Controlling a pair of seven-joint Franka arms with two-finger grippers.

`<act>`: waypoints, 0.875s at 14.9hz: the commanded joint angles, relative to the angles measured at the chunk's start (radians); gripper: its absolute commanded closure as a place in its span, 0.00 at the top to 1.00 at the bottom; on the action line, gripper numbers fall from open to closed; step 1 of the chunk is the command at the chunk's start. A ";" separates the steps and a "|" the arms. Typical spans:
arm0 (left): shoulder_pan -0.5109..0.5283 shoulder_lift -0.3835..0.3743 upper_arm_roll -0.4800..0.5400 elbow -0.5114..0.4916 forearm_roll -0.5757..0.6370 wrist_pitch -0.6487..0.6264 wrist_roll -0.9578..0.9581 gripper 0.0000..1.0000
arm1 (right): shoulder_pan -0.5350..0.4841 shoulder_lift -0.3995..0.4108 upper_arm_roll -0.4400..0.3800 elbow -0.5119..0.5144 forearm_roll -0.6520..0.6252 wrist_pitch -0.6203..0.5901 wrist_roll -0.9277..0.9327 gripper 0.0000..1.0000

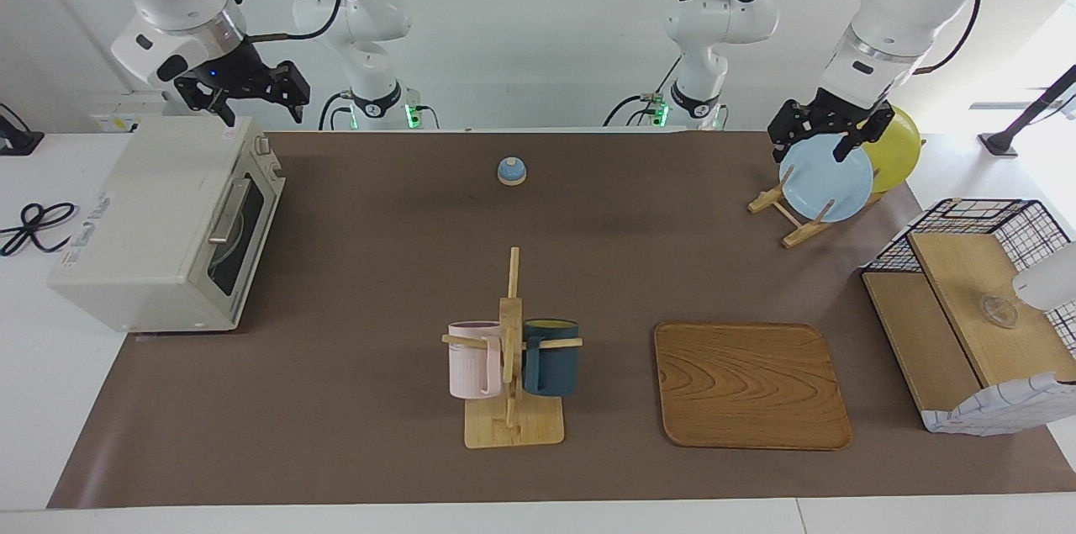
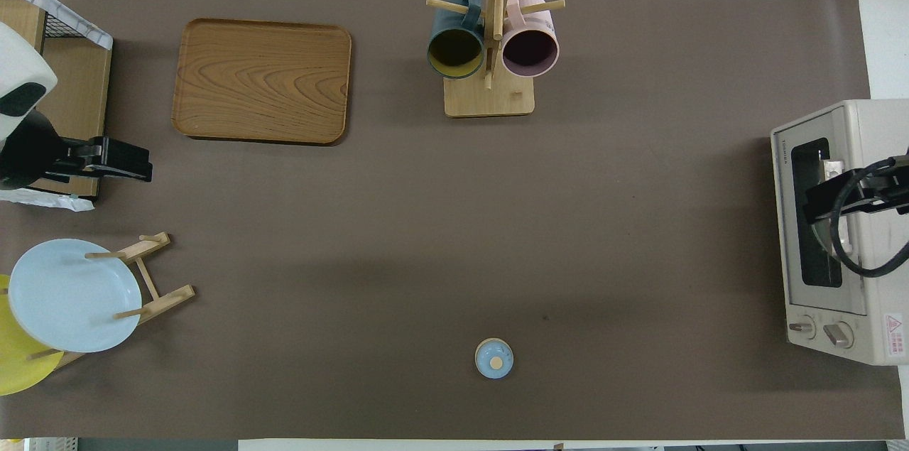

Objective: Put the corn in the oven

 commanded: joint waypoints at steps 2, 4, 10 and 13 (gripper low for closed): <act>0.013 -0.014 -0.007 -0.013 -0.007 -0.001 0.001 1.00 | 0.009 0.029 -0.035 0.027 0.032 0.003 0.008 1.00; 0.013 -0.014 -0.007 -0.013 -0.007 -0.001 0.001 1.00 | -0.002 0.027 -0.036 0.027 0.038 0.041 0.007 1.00; 0.012 -0.014 -0.007 -0.013 -0.007 -0.001 0.001 1.00 | 0.000 0.027 -0.033 0.027 0.038 0.061 0.010 1.00; 0.012 -0.014 -0.007 -0.013 -0.007 -0.001 0.001 1.00 | -0.020 0.029 -0.027 0.027 0.036 0.063 0.010 1.00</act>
